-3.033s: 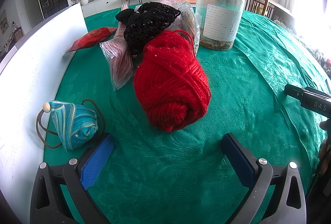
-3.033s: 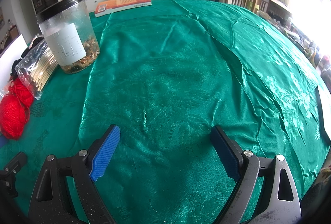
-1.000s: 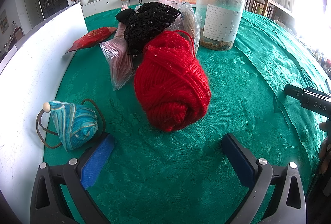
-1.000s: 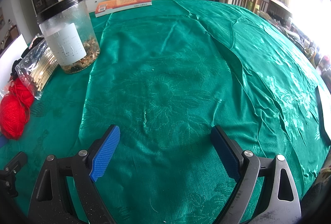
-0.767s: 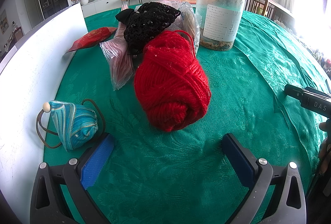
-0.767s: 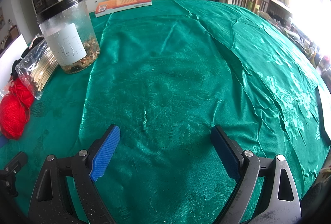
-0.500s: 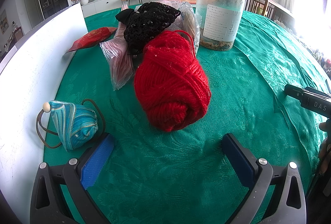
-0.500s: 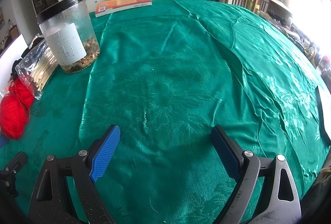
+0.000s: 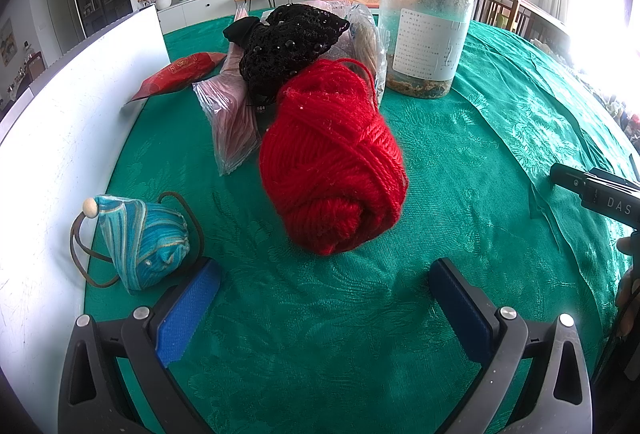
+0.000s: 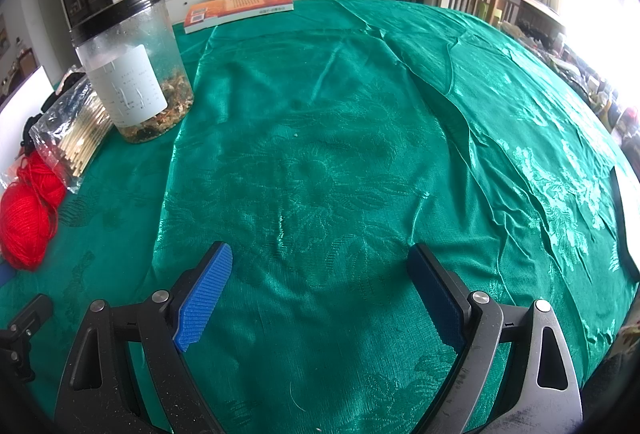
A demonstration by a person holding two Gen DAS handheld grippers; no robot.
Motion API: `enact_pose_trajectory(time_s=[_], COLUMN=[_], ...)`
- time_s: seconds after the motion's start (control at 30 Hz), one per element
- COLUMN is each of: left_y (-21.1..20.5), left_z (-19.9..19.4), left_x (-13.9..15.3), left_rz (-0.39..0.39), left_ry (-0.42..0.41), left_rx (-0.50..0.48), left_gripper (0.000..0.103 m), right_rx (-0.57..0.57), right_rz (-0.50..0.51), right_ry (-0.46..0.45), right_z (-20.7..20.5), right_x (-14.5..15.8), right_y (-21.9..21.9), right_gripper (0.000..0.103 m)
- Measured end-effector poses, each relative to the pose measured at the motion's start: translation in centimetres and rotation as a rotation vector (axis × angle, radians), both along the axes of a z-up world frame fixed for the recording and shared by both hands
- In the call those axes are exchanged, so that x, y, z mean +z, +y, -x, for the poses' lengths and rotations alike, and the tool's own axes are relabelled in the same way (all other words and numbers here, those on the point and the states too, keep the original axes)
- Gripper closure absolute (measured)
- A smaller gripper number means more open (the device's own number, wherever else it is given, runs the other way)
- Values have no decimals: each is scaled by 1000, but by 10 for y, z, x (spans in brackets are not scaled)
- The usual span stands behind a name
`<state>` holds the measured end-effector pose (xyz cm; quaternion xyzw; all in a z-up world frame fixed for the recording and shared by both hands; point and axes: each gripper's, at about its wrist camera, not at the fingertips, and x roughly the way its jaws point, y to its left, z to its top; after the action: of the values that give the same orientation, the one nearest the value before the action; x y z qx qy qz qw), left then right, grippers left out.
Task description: Organize soft objects
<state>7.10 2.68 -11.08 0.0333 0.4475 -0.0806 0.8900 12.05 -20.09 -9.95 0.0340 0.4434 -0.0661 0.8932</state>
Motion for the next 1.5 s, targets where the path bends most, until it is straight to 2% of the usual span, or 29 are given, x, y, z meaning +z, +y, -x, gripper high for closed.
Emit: enact_pose_trajectory(time_s=[1.07, 1.2, 1.27, 1.37, 1.43, 1.5], left_y=[2, 11, 15, 20, 25, 30], left_z=[4, 31, 47, 67, 74, 77], left_x=[3, 16, 23, 33, 35, 36], left_rz=[-1, 58, 39, -7, -18, -2], left_ry=[17, 23, 6, -26, -29, -19], left_rx=[-14, -47, -72, -103, -106, -100], left_gripper=[0, 0, 0, 0, 0, 0], right_rx=[0, 6, 34, 200, 357, 472], right_rz=[0, -7, -74, -361, -492, -568], right_ry=[1, -2, -16, -85, -58, 9], right_z=[0, 1, 2, 7, 0, -14], right_x=[0, 0, 4, 21, 28, 32], right_y=[0, 2, 2, 18, 50, 92], right_gripper=[11, 11, 12, 12, 12, 12])
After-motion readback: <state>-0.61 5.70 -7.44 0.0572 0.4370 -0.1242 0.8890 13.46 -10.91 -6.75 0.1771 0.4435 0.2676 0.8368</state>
